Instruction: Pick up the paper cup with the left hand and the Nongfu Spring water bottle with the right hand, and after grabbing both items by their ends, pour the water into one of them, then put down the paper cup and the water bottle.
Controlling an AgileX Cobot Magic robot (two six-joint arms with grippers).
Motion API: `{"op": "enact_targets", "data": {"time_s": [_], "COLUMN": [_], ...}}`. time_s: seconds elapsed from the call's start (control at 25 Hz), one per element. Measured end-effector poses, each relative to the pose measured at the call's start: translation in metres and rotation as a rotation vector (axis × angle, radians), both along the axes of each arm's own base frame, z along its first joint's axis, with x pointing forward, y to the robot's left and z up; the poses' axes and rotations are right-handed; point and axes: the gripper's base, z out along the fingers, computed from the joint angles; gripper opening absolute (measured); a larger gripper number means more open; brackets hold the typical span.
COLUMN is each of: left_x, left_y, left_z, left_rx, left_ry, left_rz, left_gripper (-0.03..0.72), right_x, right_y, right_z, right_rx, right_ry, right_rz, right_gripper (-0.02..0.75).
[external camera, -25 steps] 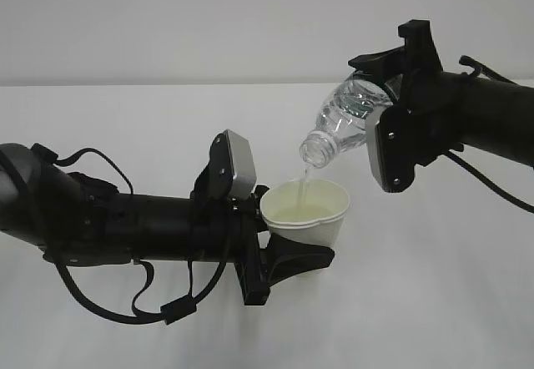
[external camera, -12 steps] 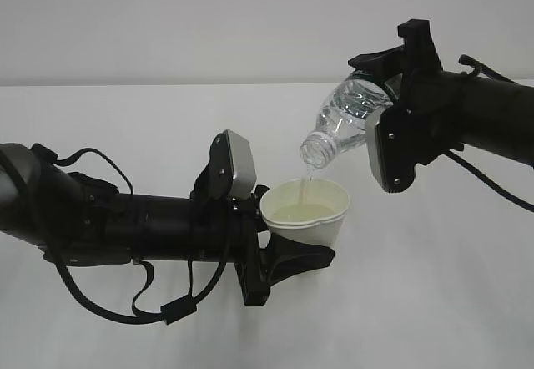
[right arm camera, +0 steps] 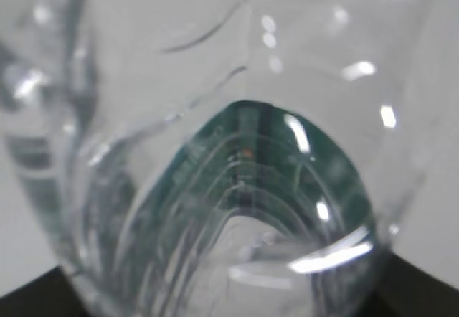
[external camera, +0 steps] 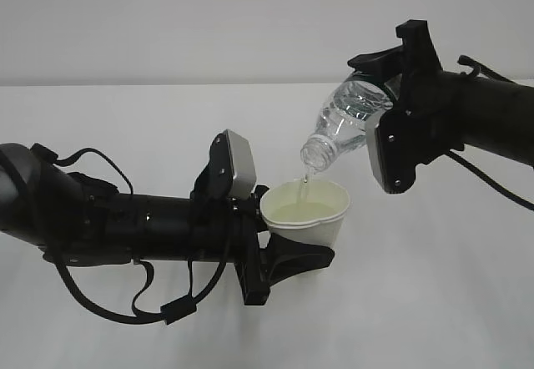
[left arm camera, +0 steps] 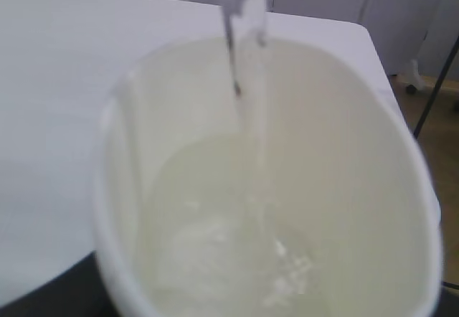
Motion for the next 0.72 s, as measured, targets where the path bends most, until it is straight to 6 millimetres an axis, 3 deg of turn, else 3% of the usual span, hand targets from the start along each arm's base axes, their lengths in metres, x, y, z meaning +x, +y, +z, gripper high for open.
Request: {"op": "enact_targets", "data": {"time_s": [0.72], "left_x": [0.0], "left_y": [0.0], "left_z": [0.0], "left_rx": [0.0], "left_ry": [0.0], "left_rz": [0.0], "left_gripper": [0.415], "right_x": [0.0034], "right_y": [0.0005], "right_z": [0.0048], "right_rx": [-0.002], "right_ry": [-0.014], "right_rz": [-0.002], "right_gripper": [0.456]}}
